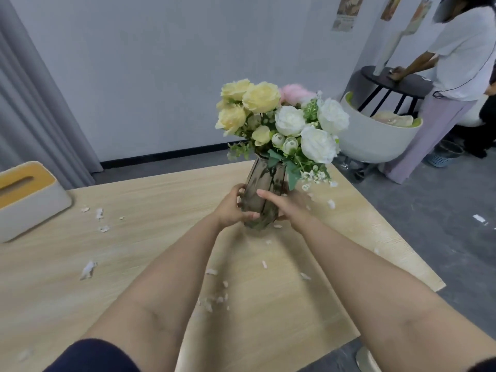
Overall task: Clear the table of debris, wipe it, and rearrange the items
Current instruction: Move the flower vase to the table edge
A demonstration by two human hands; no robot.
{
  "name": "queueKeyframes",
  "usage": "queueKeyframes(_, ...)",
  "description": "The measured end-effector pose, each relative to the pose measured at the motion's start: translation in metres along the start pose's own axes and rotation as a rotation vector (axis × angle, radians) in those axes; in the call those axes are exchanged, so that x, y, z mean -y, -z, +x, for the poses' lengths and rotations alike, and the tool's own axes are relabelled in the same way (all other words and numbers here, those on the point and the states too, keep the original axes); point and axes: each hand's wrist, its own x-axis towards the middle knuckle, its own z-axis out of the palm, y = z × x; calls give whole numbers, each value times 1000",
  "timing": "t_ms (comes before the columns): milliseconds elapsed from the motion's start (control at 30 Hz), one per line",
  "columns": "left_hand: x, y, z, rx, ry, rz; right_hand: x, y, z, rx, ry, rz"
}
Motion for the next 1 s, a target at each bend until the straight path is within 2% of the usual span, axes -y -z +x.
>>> queueKeyframes(200,20,69,-66,-261,62,-102,48,-79,-24,247,83,-23)
queueKeyframes(533,69,198,-193,-651,200,-102,107,-254,-82,531,176,-57)
queueKeyframes(767,121,296,-263,-788,262,-85,130,-389,-122,620,213,-47)
queueKeyframes(1000,172,371,-309,-837,288,-117,142,-491,-152,674,219,-61)
